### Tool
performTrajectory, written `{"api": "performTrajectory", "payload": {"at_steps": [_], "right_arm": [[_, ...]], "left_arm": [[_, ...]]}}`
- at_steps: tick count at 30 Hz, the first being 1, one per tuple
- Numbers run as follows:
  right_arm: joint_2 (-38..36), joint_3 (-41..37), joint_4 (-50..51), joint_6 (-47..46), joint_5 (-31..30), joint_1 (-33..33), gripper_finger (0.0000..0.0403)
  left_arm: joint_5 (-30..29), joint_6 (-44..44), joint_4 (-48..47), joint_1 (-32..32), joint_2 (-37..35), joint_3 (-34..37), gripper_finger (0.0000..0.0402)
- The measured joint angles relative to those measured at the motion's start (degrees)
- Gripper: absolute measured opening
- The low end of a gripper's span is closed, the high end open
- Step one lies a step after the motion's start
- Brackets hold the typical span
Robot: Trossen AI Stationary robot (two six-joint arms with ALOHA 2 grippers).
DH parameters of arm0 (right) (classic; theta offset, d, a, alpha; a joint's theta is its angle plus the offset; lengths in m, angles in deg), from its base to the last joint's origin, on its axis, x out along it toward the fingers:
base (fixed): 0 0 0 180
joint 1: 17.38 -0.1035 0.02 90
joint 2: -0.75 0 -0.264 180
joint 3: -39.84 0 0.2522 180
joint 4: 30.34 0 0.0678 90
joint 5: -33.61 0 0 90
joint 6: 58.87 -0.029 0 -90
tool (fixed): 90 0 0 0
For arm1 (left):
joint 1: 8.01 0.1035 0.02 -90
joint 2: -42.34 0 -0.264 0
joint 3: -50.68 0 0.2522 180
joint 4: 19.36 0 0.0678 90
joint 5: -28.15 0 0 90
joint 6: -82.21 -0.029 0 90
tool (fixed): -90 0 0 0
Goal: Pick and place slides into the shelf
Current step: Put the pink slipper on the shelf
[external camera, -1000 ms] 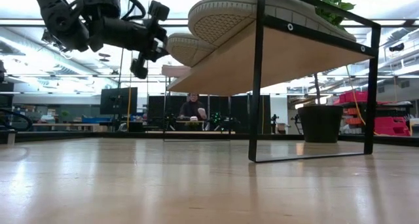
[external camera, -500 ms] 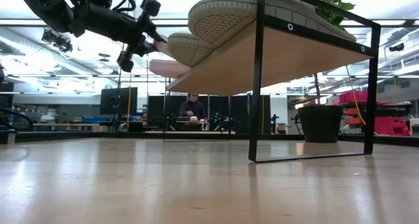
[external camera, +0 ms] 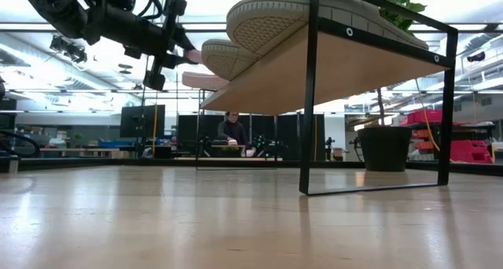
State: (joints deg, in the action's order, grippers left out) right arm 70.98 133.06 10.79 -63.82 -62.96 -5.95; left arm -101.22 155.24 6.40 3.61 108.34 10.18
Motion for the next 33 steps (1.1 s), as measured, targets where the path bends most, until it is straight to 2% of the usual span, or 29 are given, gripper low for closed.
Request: {"api": "performTrajectory", "payload": {"at_steps": [6, 15, 33], "right_arm": [[0.0, 0.0, 0.0, 0.0, 0.0, 0.0, 0.0135], [0.0, 0.0, 0.0, 0.0, 0.0, 0.0, 0.0135], [1.3, 0.0, -0.2, -0.9, 0.0, 0.0, 0.0135]], "left_arm": [[-0.8, 7.5, -5.7, -1.2, 0.0, 0.0, 0.0067], [0.1, 12.9, -8.2, -3.3, 0.0, 0.0, 0.0067], [-4.4, 11.8, -5.0, -2.8, 0.0, 0.0, 0.0067]]}}
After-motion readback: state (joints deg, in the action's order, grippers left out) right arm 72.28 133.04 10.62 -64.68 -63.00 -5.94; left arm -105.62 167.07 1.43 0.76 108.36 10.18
